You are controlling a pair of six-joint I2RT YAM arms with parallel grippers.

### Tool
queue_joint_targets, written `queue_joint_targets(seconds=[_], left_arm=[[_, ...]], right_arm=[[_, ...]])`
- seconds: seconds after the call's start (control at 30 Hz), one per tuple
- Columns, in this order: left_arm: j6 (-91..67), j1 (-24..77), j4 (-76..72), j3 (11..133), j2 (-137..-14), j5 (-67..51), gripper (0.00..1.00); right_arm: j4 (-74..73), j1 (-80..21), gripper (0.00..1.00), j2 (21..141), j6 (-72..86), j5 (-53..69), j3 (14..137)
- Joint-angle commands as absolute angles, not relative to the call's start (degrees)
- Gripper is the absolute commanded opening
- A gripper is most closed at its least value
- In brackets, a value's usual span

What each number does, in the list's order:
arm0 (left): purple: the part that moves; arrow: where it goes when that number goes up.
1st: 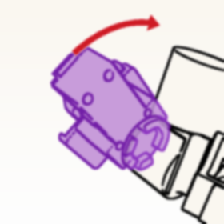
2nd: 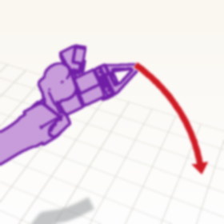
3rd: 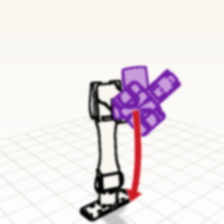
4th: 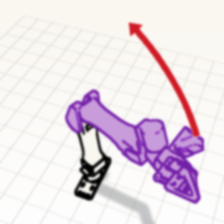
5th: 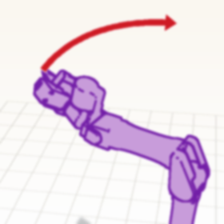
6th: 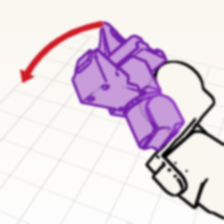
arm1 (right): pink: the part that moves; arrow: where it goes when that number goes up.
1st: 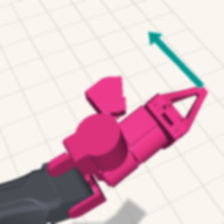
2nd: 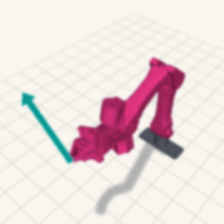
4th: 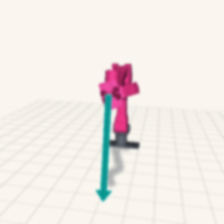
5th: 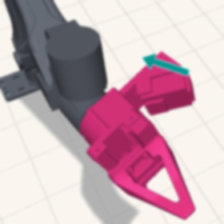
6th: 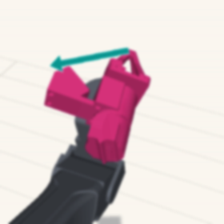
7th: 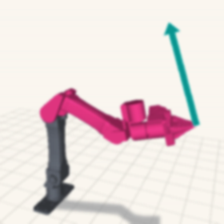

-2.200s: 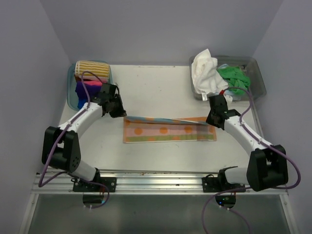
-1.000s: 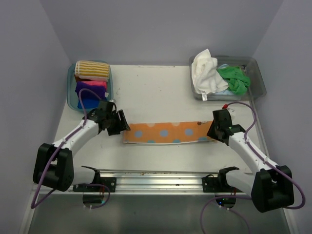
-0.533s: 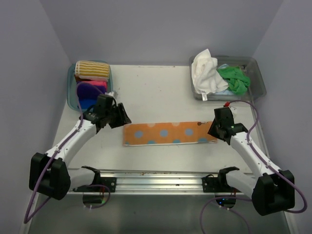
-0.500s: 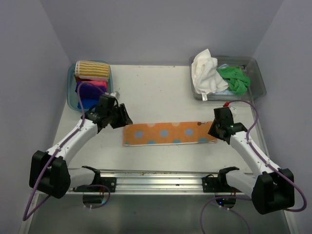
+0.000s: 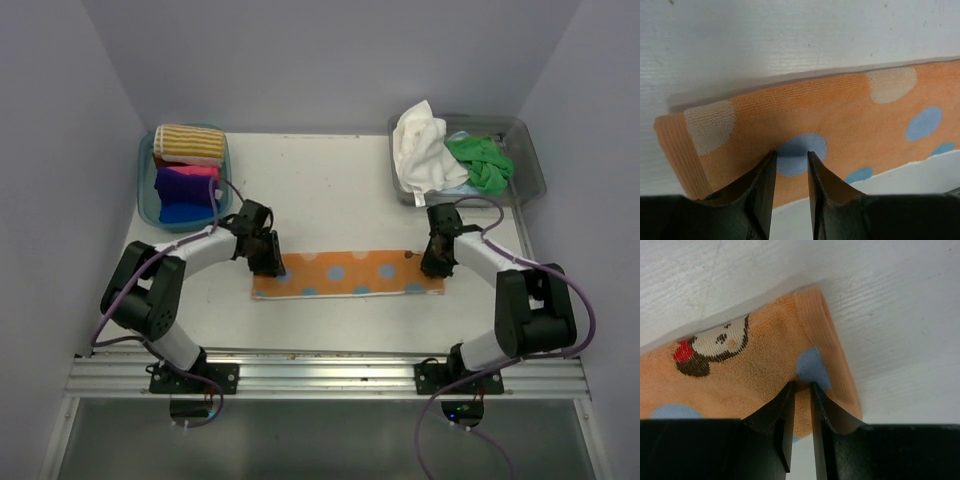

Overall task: Roll the towels
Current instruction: Fold the towel

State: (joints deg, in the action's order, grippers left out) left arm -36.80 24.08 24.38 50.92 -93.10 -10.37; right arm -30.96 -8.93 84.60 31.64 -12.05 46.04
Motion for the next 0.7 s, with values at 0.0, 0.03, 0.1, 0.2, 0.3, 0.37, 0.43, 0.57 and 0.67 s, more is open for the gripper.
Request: queue_joint_targets(seconds=[0.0,0.03,0.1,0.2,0.3,0.37,0.43,0.57,0.67], left_arm=[[-35.16,19.98,21.27,50.12,-93.86,-11.84,0.35],[-34.55,18.12,20.83,49.05,-93.95,-13.0,0.35],[-33.49,13.55,20.13,46.5,-93.26,-14.15,0.35],[-31.99,12.39,21.62,46.14,-90.97,-11.7,0.36],[-31.55,12.31,23.9,47.54,-89.56,-9.07,0.38],[-31.12,12.31,25.48,48.6,-89.21,-8.62,0.38],[-30.76,12.39,25.84,48.87,-88.86,-8.35,0.38],[-30.5,12.39,26.37,49.22,-89.21,-7.82,0.39],[-30.59,12.31,27.51,49.92,-90.35,-6.68,0.38]], right_arm=[[-29.36,-8.79,0.23,85.6,31.64,-7.06,45.45],[-28.92,-8.79,0.22,85.52,31.99,-5.73,43.87],[-27.07,-9.14,0.21,84.99,32.87,-2.39,42.11],[-25.75,-11.85,0.2,82.27,34.98,-0.18,38.25],[-26.54,-14.41,0.2,77.88,36.47,1.49,37.0],[-29.34,-15.73,0.22,73.68,36.3,0.54,37.35],[-33.11,-15.65,0.3,70.5,34.81,-2.0,39.1],[-35.68,-14.68,0.51,67.15,31.3,-7.56,42.54],[-36.21,-13.98,0.53,70.92,29.8,-6.86,43.42]])
